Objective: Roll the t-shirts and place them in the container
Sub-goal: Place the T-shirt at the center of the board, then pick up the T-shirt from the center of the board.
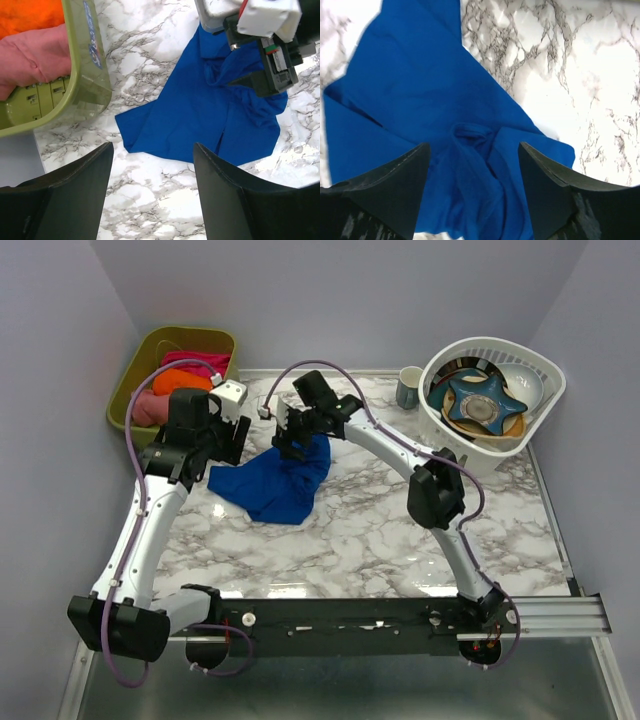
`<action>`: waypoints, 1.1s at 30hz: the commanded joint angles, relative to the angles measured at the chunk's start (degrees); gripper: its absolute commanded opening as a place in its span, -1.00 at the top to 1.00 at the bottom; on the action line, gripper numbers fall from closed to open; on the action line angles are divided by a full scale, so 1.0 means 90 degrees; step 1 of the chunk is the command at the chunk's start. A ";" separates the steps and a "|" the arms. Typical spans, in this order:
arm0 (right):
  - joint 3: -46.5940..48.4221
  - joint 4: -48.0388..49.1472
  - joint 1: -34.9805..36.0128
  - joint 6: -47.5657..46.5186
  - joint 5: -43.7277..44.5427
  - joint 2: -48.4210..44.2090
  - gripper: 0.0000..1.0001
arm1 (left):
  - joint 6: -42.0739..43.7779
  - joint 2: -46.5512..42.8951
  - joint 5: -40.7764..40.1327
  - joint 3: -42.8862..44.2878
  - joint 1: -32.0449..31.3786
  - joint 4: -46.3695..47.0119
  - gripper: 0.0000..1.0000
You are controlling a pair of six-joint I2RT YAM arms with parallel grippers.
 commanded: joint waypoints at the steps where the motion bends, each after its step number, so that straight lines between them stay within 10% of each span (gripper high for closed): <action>1: 0.0534 -0.1227 0.0009 -0.1115 -0.0117 0.0370 -0.53 | -0.0100 -0.0289 -0.0265 -0.0056 0.0019 0.0082 -0.47; 17: -0.0296 -0.1376 0.0009 -0.1858 0.0174 0.0029 -0.01 | -0.0188 -0.0406 -0.0168 -0.0076 0.0283 0.0033 -0.47; 22: -0.0988 -0.0410 0.0019 -0.1946 0.0827 -0.0293 -0.13 | -0.0247 -0.0387 -0.0031 -0.0105 0.0361 0.0101 -0.47; 27: -0.1087 -0.0252 0.0028 -0.1937 0.1073 -0.0255 0.51 | -0.0267 -0.0377 0.0008 -0.0075 0.0361 0.0130 -0.47; 28: -0.1048 -0.0262 0.0028 -0.1888 0.1189 -0.0274 0.90 | -0.0296 -0.0406 0.0008 -0.0076 0.0361 0.0159 -0.47; 33: -0.1242 -0.0233 0.0028 -0.1585 0.1581 -0.0917 0.99 | -0.0384 -0.0582 0.0436 -0.0396 0.0371 0.0442 -0.47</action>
